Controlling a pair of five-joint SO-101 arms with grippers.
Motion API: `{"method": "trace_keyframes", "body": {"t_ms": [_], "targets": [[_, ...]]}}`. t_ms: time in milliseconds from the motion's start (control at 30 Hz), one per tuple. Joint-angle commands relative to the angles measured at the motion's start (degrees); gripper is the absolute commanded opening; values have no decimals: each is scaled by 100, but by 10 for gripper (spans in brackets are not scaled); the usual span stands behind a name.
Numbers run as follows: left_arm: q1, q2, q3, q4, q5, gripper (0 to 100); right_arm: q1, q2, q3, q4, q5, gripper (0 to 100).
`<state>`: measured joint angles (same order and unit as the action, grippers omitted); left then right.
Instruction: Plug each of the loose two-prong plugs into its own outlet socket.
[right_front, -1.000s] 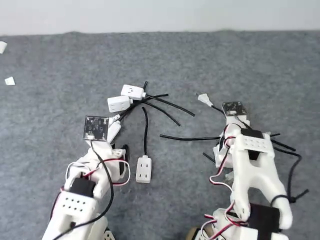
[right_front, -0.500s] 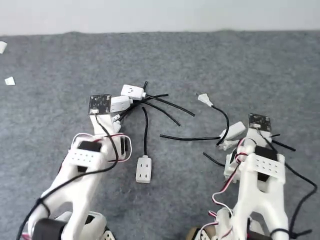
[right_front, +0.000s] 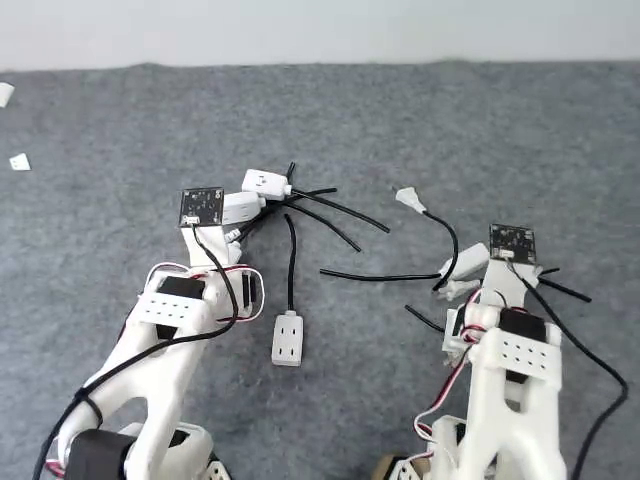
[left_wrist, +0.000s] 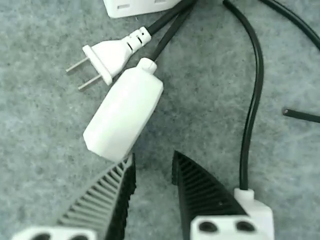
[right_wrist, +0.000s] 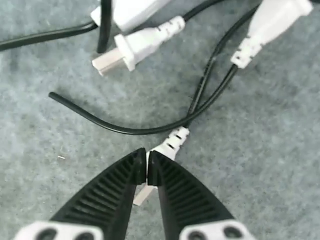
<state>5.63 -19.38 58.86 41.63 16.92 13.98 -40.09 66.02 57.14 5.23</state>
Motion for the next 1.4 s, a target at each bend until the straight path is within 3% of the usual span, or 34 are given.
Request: {"method": "trace_keyframes", "body": {"t_ms": [0, 367, 600, 833, 1367], "targets": [[-35, 0, -277, 62, 44, 111, 57, -31, -9, -101, 114, 8], [-35, 0, -233, 62, 44, 111, 1297, 716, -18, -57, 862, 8], [-35, 0, -233, 62, 44, 111, 1235, 708, -105, -92, 791, 9], [-35, 0, -233, 53, 44, 111, 901, 708, -176, -224, -18, 95], [-35, 0, -233, 44, 44, 111, 866, 708, -747, 75, -1099, 96]]}}
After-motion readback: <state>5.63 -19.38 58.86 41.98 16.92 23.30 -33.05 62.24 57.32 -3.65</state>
